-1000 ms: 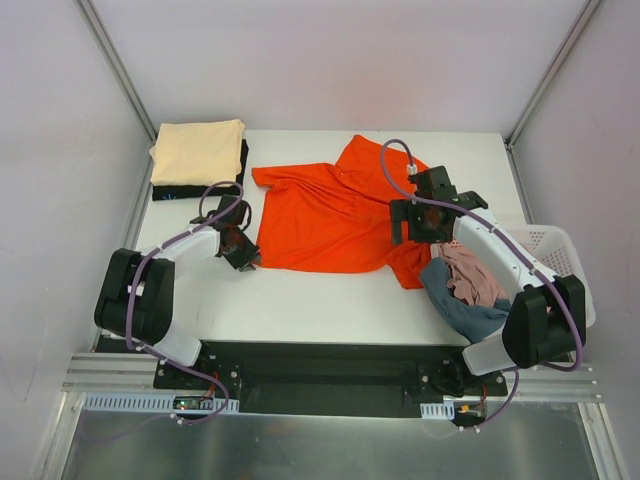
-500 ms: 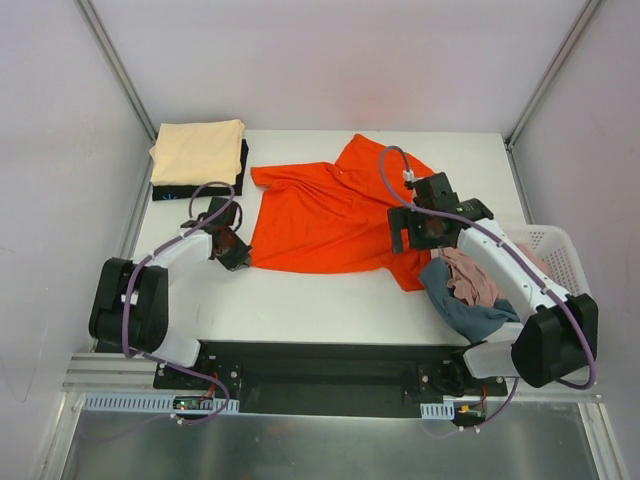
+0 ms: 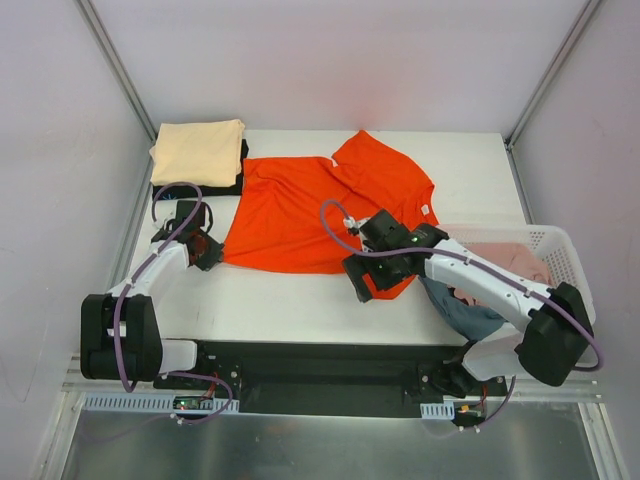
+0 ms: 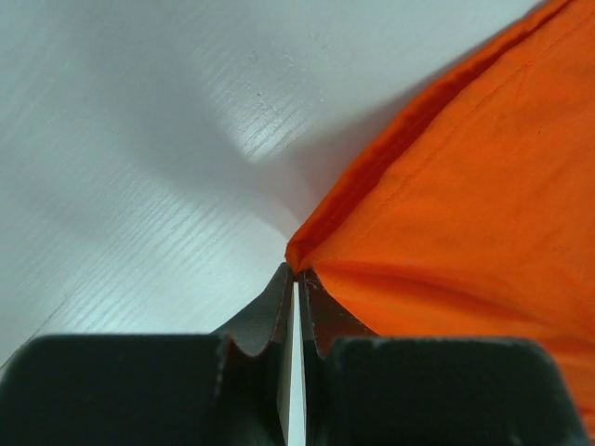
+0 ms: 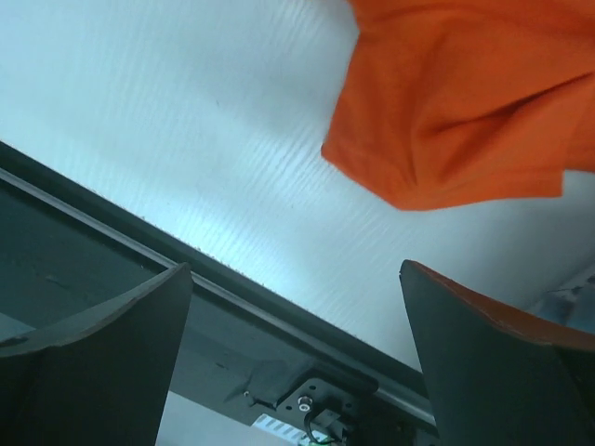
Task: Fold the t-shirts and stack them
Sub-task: Flatten out the tshirt
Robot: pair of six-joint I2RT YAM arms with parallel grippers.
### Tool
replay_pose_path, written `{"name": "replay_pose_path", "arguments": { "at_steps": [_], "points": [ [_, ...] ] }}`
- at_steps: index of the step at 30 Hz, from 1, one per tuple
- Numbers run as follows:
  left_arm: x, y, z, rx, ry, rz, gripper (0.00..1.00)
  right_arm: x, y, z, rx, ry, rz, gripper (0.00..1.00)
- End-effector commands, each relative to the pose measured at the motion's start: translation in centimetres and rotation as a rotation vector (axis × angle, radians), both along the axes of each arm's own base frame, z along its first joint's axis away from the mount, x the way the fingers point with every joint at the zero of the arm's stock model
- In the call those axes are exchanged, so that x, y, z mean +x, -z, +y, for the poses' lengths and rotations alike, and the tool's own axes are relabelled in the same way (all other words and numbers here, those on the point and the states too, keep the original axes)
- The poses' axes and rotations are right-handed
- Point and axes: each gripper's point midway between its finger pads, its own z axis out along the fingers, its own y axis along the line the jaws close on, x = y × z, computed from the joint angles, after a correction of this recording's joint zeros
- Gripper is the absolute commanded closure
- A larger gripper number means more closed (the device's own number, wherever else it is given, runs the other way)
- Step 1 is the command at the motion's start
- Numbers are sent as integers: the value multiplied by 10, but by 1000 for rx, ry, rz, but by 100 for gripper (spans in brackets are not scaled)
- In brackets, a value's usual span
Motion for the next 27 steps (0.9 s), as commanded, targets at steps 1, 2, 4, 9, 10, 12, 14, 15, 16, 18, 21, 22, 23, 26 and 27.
{"name": "replay_pose_path", "arguments": {
  "at_steps": [1, 2, 4, 9, 10, 12, 14, 15, 16, 18, 21, 22, 23, 26, 27],
  "points": [
    [-8, 4, 5, 26, 11, 23, 100, -34, 24, -5, -40, 0, 121, 1],
    [-8, 5, 5, 23, 12, 29, 100, -37, 29, -6, -54, -14, 123, 1],
    [-9, 8, 5, 22, 14, 42, 100, -34, 37, -8, -97, -12, 109, 1],
    [-9, 10, 3, 10, 19, 49, 100, -10, 55, -15, -158, 69, 107, 4],
    [-9, 9, 2, 7, 22, 48, 100, -5, 57, -14, -158, 85, 111, 5],
    [-9, 9, 0, 3, 31, 47, 100, 8, 66, -12, -185, 105, 103, 8],
    [-10, 9, 0, 2, 31, 47, 100, 14, 72, -12, -213, 112, 109, 15],
    [-10, 9, 1, 5, 30, 47, 100, 15, 80, -12, -238, 114, 124, 20],
    [-11, 9, 1, 6, 29, 47, 100, 17, 82, -11, -245, 113, 126, 22],
    [-11, 8, 2, 9, 29, 42, 100, 15, 90, -13, -272, 146, 149, 33],
    [-12, 8, 3, 16, 26, 41, 100, 9, 89, -15, -280, 181, 154, 64],
    [-11, 8, 3, 15, 27, 42, 100, 6, 88, -14, -276, 201, 157, 72],
    [-11, 8, 3, 17, 26, 41, 100, 0, 85, -14, -278, 205, 165, 82],
    [-8, 5, 2, 15, 33, 34, 100, -16, 62, -3, -228, 219, 196, 97],
    [-7, 4, 2, 15, 35, 28, 100, -22, 53, 3, -197, 208, 220, 97]
  ]
}}
